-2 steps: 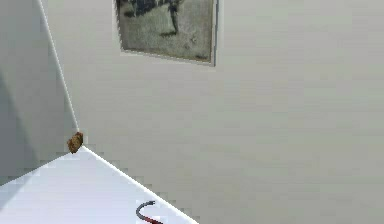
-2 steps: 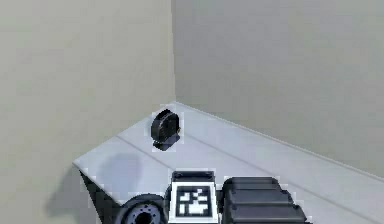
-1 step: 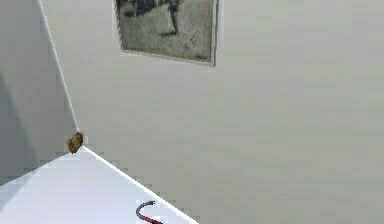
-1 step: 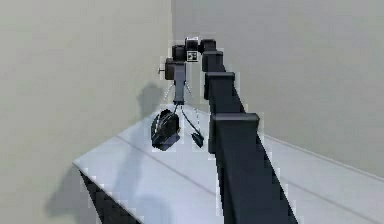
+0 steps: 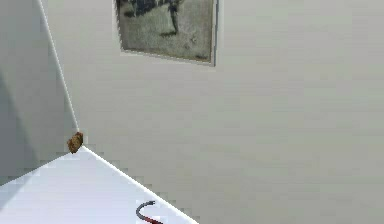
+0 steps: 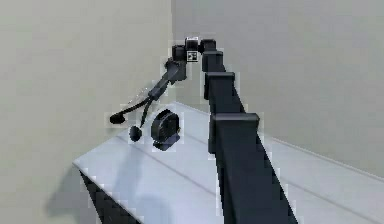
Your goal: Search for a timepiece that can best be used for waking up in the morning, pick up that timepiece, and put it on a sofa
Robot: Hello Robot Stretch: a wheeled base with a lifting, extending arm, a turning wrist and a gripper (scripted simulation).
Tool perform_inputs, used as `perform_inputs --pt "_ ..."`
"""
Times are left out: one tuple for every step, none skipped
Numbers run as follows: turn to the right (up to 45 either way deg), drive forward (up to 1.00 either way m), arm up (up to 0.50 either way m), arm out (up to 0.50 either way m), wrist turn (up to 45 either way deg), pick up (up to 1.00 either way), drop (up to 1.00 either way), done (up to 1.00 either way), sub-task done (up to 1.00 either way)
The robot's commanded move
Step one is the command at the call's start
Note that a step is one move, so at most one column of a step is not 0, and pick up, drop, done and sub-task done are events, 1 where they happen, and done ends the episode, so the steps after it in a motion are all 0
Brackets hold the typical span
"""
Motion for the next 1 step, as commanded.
perform_inputs --pt "0.0 0.00 0.00 0.00 45.0 0.00 0.00 0.00 0.00"
